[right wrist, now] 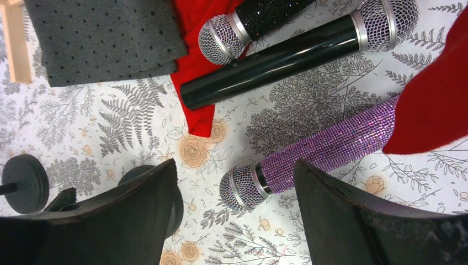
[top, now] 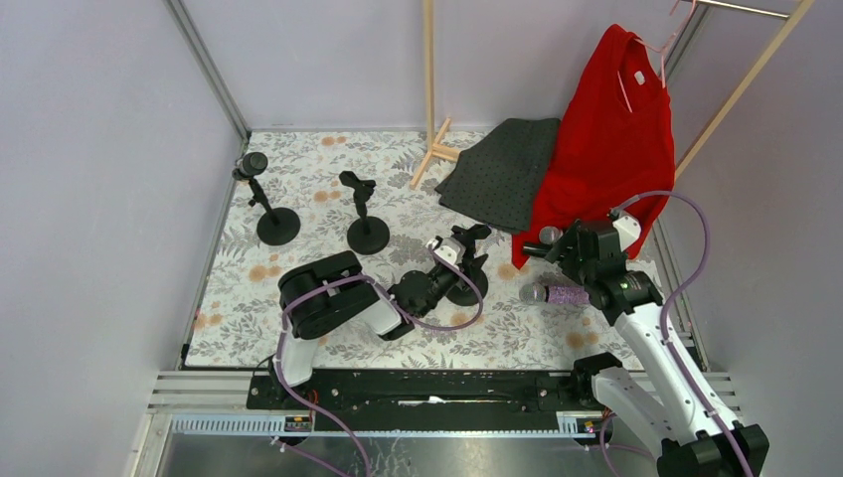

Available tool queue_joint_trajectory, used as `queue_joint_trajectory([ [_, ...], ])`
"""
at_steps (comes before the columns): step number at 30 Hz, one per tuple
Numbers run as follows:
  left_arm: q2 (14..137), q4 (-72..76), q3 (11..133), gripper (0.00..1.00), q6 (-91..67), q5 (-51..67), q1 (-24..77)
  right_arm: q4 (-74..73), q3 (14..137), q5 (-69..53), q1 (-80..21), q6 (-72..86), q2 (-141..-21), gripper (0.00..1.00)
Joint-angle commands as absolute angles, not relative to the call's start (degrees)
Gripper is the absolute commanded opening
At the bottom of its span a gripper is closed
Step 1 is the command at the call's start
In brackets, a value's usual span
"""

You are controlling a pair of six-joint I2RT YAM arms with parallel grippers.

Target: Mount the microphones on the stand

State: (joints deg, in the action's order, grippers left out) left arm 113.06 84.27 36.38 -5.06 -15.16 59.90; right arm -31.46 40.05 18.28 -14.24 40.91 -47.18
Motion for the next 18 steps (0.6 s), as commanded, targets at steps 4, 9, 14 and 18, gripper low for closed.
queue_joint_trajectory([
  [4, 114.2, 92.0, 39.1, 0.26, -4.9, -14.0, 59.0, -31.7, 43.2, 15.4, -14.0, 38.8, -46.2, 0.83],
  [9, 112.0, 92.0, 36.0, 0.11, -4.6, -12.4, 58.5, -30.3, 46.1, 8.8, -14.0, 27.5, -49.0, 0.83],
  [14, 106.3, 90.1, 29.7, 0.04, -3.7, -9.2, 58.0, -29.9, 50.1, 8.8, -14.0, 15.8, -49.2, 0.82],
  [18, 100.9, 85.0, 24.7, 0.0, -4.2, -6.1, 57.8, -27.1, 49.8, -2.3, -14.0, -2.5, -47.6, 0.8],
])
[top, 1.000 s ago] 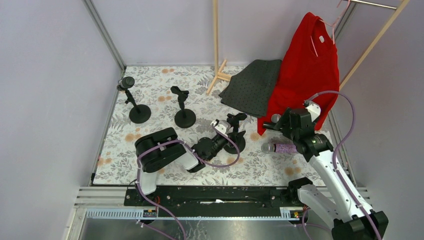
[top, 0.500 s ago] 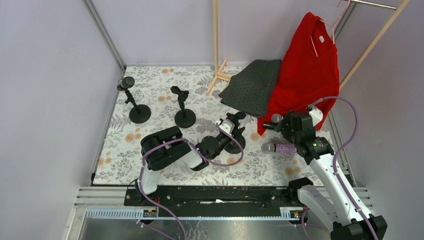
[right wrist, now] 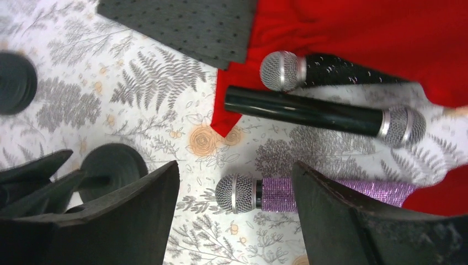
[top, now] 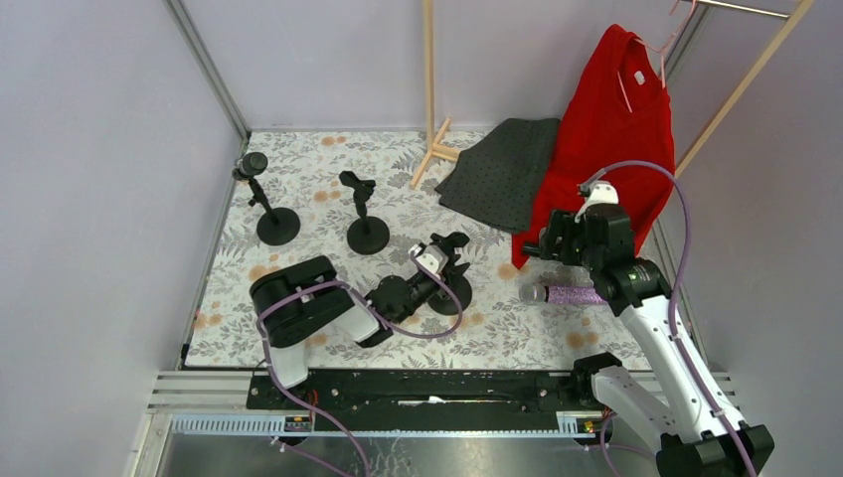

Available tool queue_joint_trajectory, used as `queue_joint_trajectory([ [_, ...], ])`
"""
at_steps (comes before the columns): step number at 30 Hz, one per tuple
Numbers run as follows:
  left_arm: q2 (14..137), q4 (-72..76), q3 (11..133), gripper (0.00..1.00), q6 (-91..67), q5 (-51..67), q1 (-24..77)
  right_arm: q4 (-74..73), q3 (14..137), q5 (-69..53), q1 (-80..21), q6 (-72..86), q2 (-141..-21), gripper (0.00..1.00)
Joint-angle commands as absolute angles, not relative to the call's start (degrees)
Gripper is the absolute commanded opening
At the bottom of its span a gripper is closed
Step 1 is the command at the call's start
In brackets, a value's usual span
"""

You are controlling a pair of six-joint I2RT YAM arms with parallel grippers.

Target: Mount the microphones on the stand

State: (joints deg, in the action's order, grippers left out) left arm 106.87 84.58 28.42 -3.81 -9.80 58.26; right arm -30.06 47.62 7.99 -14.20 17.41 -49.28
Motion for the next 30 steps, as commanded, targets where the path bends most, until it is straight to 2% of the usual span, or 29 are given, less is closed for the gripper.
queue_joint_trajectory([
  [1, 99.8, 84.3, 23.5, 0.0, -4.8, -5.3, 57.8, -27.3, 50.0, -5.5, -14.0, -7.5, -47.6, 0.79],
  [4, 97.0, 85.9, 18.8, 0.0, -7.1, -3.1, 57.8, -30.5, 51.3, -13.4, -14.0, -22.4, -47.6, 0.79],
  [11, 90.6, 84.6, 12.8, 0.0, -7.7, -0.3, 57.8, -45.8, 53.4, -17.6, -13.9, -48.7, -49.2, 0.81],
  [18, 84.9, 79.3, 11.8, 0.0, -5.2, -0.3, 57.8, -56.6, 52.9, -14.3, -14.2, -56.9, -54.8, 0.84],
  [30, 85.0, 80.6, 11.3, 0.0, -5.9, -0.3, 57.8, -49.6, 46.9, -10.0, -14.2, -59.8, -63.2, 0.84],
])
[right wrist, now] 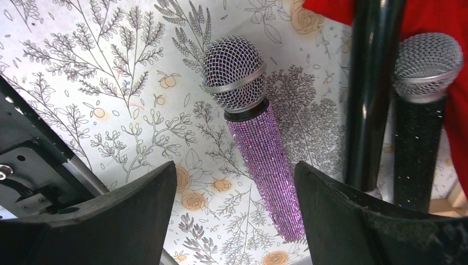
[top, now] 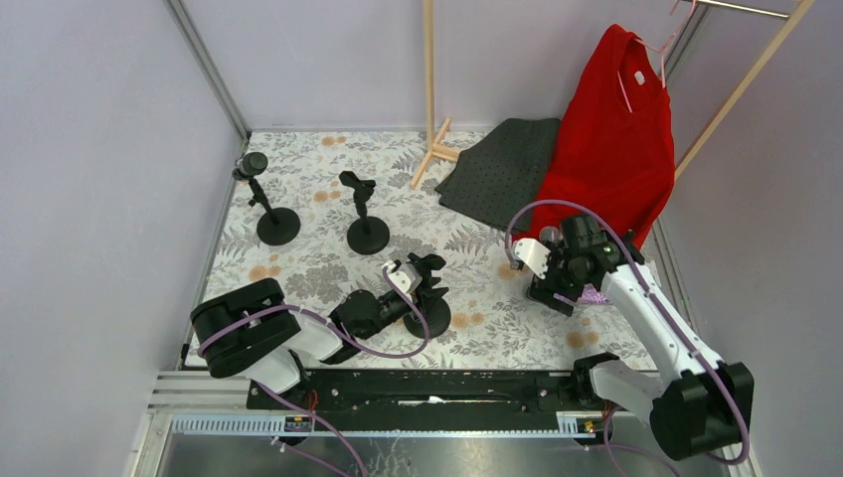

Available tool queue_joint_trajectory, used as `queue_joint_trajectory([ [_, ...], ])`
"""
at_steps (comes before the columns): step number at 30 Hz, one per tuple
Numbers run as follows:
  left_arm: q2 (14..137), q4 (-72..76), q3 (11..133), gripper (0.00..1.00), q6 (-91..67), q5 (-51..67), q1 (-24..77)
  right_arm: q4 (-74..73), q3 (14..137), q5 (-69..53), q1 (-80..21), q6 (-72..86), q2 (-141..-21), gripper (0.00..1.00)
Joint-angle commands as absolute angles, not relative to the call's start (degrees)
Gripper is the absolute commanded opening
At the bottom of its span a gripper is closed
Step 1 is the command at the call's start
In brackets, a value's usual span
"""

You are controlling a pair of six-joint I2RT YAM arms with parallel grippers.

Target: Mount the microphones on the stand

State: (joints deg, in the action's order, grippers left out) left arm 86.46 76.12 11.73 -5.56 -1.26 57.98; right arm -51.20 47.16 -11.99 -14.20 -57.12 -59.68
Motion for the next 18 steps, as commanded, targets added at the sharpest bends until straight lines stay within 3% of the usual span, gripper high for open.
queue_joint_trajectory([
  [1, 85.1, 81.1, 11.2, 0.0, -6.1, -0.3, 57.8, -49.5, 47.1, -9.7, -14.2, -60.1, -64.2, 0.84],
  [18, 87.8, 83.1, 12.5, 0.0, -7.9, 2.2, 57.8, -37.3, 38.9, -10.3, -14.2, -61.1, -68.9, 0.84],
])
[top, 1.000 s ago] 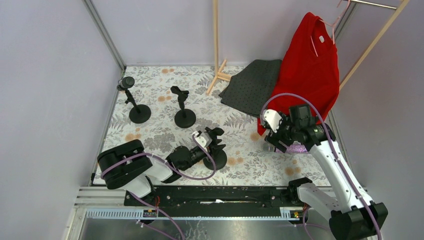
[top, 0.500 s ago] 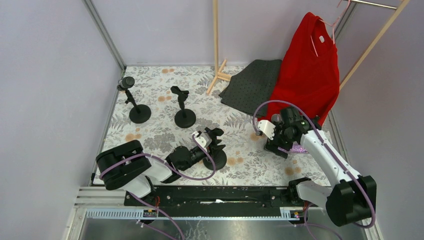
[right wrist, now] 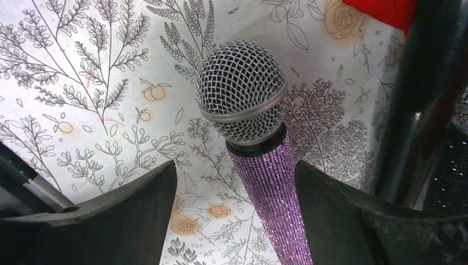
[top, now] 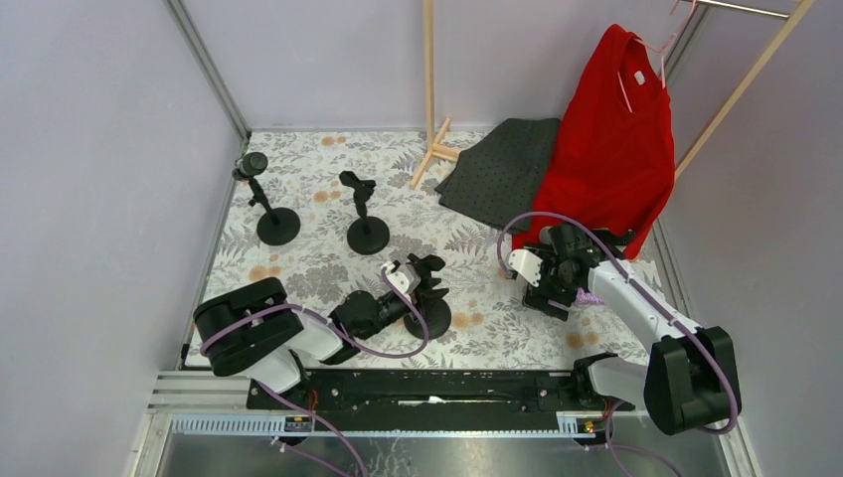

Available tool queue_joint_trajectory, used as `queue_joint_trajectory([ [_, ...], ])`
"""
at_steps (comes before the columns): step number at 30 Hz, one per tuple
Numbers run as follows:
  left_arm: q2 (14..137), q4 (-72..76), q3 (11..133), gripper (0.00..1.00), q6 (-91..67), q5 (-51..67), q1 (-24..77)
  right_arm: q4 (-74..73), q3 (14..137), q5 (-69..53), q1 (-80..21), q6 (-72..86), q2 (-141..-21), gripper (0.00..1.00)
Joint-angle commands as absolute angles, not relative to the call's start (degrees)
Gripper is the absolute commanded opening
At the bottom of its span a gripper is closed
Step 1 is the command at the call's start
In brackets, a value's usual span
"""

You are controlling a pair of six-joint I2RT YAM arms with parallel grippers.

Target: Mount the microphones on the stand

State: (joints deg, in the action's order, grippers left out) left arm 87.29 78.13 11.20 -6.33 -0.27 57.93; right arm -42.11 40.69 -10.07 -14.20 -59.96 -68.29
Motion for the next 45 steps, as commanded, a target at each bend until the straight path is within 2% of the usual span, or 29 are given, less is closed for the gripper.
queue_joint_trajectory([
  [1, 87.7, 83.2, 12.5, 0.0, -8.0, 2.1, 57.8, -37.1, 39.0, -10.2, -14.2, -61.2, -69.6, 0.84],
  [6, 88.1, 84.9, 11.8, 0.0, -8.7, 2.2, 57.8, -36.7, 40.9, -10.7, -14.2, -61.2, -74.2, 0.83],
  [12, 86.4, 84.1, 11.1, 0.0, -8.1, 1.3, 57.8, -36.6, 42.7, -14.0, -14.2, -60.4, -78.6, 0.77],
  [23, 84.7, 83.1, 9.8, 0.0, -8.0, 0.2, 57.8, -36.1, 45.3, -15.2, -15.3, -55.3, -78.1, 0.36],
  [31, 85.7, 83.9, 10.0, 0.0, -5.8, 1.7, 57.9, -27.6, 50.4, -6.2, -25.4, -29.5, -78.2, 0.12],
  [36, 85.8, 84.3, 9.7, 0.0, -4.6, 2.8, 57.8, -30.0, 55.2, -2.1, -31.5, -20.9, -83.8, 0.1],
  [45, 85.4, 83.9, 8.9, 0.0, -5.3, 2.5, 57.9, -28.5, 54.6, 6.3, -36.6, -15.0, -92.8, 0.18],
])
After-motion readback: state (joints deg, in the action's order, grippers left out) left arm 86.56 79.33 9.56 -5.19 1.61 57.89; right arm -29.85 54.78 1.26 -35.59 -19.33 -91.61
